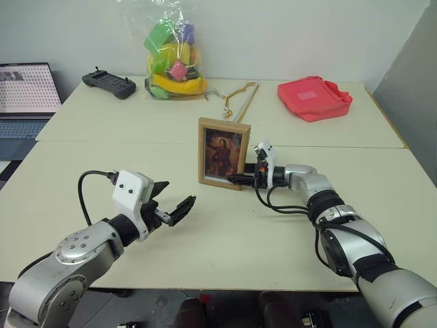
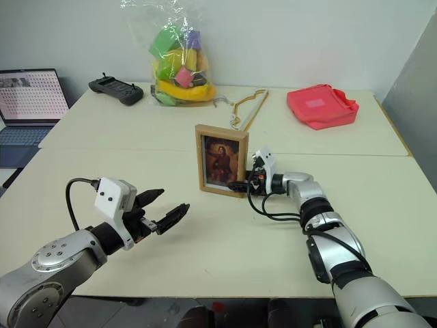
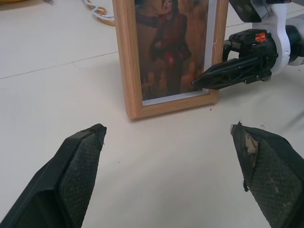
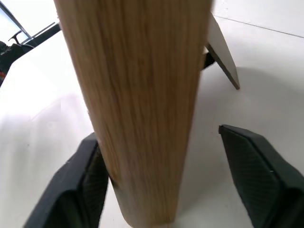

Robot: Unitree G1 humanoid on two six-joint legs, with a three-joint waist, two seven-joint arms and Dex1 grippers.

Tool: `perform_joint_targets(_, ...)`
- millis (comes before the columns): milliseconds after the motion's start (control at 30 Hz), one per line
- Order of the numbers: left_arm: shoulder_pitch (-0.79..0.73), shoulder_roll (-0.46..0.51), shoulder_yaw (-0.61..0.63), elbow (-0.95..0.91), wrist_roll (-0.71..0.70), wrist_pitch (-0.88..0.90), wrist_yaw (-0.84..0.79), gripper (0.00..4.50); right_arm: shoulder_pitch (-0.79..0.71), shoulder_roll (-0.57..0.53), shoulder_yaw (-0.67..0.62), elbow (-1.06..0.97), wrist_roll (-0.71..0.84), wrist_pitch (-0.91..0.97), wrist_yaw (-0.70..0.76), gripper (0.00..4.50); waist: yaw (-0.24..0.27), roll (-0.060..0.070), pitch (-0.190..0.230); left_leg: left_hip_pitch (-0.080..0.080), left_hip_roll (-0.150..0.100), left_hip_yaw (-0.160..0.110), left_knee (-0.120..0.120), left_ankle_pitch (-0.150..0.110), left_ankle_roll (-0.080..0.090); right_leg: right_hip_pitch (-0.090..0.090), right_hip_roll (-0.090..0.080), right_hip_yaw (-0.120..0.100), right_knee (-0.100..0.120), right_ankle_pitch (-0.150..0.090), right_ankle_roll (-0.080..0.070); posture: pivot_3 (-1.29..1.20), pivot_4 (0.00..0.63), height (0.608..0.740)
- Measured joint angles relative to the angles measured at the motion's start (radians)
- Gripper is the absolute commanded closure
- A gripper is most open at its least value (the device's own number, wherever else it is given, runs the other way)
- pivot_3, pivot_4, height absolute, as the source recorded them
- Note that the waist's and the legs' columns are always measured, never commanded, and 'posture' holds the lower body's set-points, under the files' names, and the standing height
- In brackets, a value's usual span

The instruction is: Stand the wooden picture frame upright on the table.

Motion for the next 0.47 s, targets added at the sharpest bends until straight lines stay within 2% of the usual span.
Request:
perform_joint_targets(100, -0.047, 0.008, 0.003, 0.046, -0.006, 0.009, -0.043, 0.00, 0.073, -0.063, 0.006, -0.116, -0.028, -0.014, 0.008, 0.03, 0.003, 0.000, 0.000, -0.001, 0.000, -0.001, 0.000, 0.000, 0.000, 0.000, 0.000, -0.001, 0.000, 0.000, 0.000, 0.00, 0.150, 0.740)
perform_joint_targets(200, -0.088, 0.080, 0.034, 0.137, -0.007, 0.028, -0.119, 0.00, 0.216, -0.215, 0.024, -0.362, -0.064, -0.017, 0.037, 0.03, 0.008, 0.000, 0.000, -0.002, -0.001, -0.001, 0.000, 0.000, 0.000, 0.000, -0.001, -0.001, -0.001, 0.000, 0.000, 0.00, 0.150, 0.740)
perform_joint_targets(333, -0.169, 0.159, 0.063, 0.321, 0.028, 0.026, -0.233, 0.00, 0.397, -0.357, -0.017, -0.781, 0.016, 0.211, 0.053, 0.03, -0.005, 0.001, 0.001, -0.001, 0.000, -0.001, 0.000, 0.000, 0.000, -0.001, 0.001, -0.001, 0.000, 0.000, 0.000, 0.00, 0.150, 0.740)
perform_joint_targets(467, -0.263, 0.168, 0.040, 0.418, 0.064, 0.007, -0.324, 0.00, 0.444, -0.365, -0.041, -1.085, 0.113, 0.404, -0.007, 0.03, -0.023, 0.001, 0.001, 0.001, 0.001, -0.002, -0.001, 0.000, 0.000, -0.001, 0.003, 0.000, 0.001, 0.000, 0.000, 0.00, 0.150, 0.740)
